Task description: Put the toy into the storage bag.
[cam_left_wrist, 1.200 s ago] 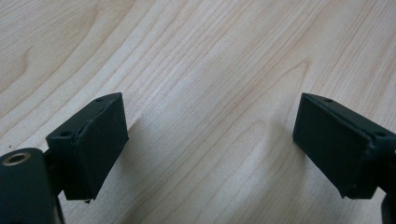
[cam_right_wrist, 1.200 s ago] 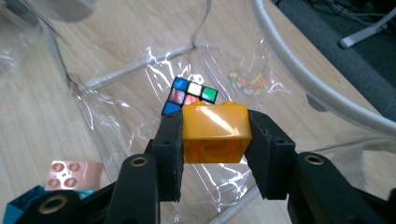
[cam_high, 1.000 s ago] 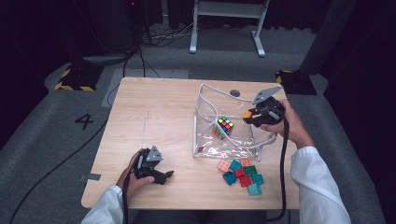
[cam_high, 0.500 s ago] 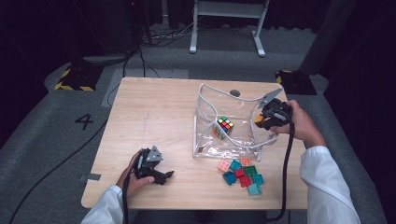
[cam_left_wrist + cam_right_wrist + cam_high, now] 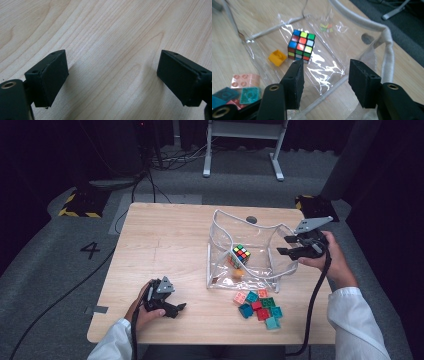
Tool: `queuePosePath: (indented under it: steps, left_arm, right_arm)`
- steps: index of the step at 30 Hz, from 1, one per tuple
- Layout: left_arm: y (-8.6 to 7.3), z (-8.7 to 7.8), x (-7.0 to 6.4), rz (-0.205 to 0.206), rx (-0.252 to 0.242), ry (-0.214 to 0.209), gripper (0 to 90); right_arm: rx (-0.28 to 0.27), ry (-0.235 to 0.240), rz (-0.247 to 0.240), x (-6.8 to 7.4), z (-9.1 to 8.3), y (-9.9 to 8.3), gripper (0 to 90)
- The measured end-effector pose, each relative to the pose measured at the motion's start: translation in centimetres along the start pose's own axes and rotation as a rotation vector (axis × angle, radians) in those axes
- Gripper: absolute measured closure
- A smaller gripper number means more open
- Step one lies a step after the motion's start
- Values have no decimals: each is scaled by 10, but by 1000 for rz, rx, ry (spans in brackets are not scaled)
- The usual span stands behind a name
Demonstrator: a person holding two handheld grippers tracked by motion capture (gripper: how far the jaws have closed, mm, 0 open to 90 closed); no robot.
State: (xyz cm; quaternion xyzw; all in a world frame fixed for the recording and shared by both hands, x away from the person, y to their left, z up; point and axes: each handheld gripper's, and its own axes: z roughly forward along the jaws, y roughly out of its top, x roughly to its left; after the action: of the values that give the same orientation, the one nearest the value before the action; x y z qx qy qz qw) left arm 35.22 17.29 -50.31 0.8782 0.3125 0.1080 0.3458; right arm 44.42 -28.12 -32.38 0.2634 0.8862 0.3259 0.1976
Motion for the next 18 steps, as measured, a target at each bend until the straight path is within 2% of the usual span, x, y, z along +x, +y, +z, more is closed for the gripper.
queuePosePath:
  steps: [2, 3, 4, 5, 6, 8, 10, 11, 12, 18]
  left_arm:
    - [0, 0, 0, 0, 0, 1, 103]
    - [0, 0, 0, 0, 0, 1, 103]
    - [0, 0, 0, 0, 0, 1, 103]
    - [0, 0, 0, 0, 0, 1, 103]
    - [0, 0, 0, 0, 0, 1, 103]
    - [0, 0, 0, 0, 0, -1, 103]
    - [0, 0, 0, 1, 0, 1, 103]
    - [0, 0, 0, 1, 0, 1, 103]
    - [0, 0, 0, 1, 0, 1, 103]
    - [0, 0, 0, 0, 0, 0, 103]
  right_arm:
    - [-40, -4, 9, 2, -7, -3, 433]
    - [-40, -4, 9, 2, -7, -3, 433]
    - [-81, -15, 15, 5, -15, -6, 409]
    - [-81, -15, 15, 5, -15, -6, 409]
    - [-107, -17, 14, 7, -22, -9, 395]
    - [-135, -47, 24, 11, -29, -13, 360]
    - [-174, -53, 40, 13, -37, -19, 349]
    - [-174, -53, 40, 13, -37, -19, 349]
    - [-203, -62, 53, 15, -46, -25, 343]
    - [-238, -100, 68, 21, -68, -47, 327]
